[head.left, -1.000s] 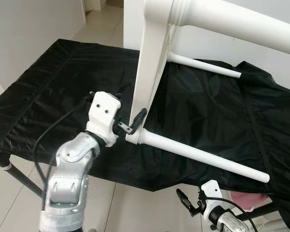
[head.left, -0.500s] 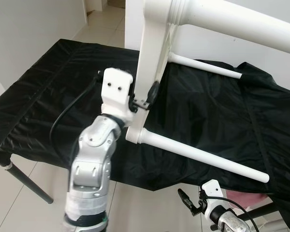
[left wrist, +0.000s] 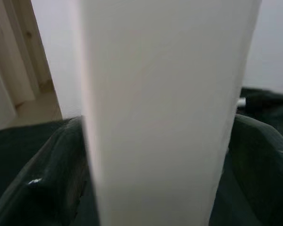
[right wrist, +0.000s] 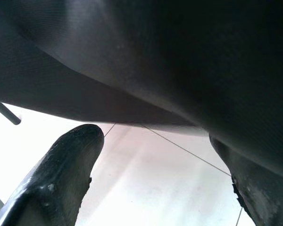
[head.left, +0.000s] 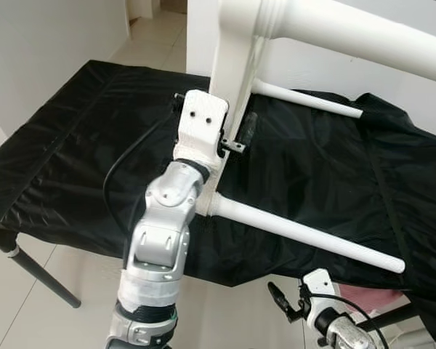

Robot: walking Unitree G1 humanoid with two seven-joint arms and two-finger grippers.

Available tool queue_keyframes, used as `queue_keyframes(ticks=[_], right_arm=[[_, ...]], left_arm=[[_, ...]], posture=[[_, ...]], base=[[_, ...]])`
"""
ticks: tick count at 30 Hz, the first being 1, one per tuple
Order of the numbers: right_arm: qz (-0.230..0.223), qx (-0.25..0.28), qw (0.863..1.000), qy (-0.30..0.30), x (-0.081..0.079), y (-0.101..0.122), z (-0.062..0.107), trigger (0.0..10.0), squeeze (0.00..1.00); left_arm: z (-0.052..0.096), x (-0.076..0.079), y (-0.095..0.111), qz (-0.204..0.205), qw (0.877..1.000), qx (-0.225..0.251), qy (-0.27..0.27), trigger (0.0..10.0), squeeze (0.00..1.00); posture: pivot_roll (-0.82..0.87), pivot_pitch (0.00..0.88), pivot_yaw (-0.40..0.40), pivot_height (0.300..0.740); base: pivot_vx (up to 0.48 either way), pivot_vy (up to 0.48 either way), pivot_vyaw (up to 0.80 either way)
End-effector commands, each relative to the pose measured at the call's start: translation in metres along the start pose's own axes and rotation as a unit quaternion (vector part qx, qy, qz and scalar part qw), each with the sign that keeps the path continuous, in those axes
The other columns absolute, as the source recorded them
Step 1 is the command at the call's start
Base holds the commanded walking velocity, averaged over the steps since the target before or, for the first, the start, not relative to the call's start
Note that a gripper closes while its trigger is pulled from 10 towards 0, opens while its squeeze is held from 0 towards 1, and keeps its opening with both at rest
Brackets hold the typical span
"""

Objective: Building children table

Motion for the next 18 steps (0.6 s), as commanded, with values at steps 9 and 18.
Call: queue_keyframes(ticks=[9, 18], right_arm=[[-0.002, 0.004, 1.000, -0.008, -0.001, 0.001, -0.004, 10.0, 0.00], [-0.009, 0.005, 1.000, -0.018, -0.004, -0.001, -0.005, 10.0, 0.00]], left_arm=[[-0.024, -0.003, -0.005, -0.051, 0.996, -0.053, 0.057, 10.0, 0.00], [-0.035, -0.036, -0.021, -0.064, 0.982, -0.116, 0.138, 2.4, 0.00]], posture=[[-0.02, 0.000, -0.016, 0.740], [-0.02, 0.000, -0.006, 0.740]], base=[[0.000, 0.000, 0.00], [0.000, 0.000, 0.00]])
Point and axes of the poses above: a point about 5 cm out from each wrist's last joint towards the gripper, its own z axis pointing back from the gripper into the wrist, its own y axis along the axis of the wrist's last joint, x = y × z, the point moved 4 cm from there along -z, pointing out of the wrist towards the gripper, and after that the axes turned 8 degrees about -z, right-handed, at the moved point
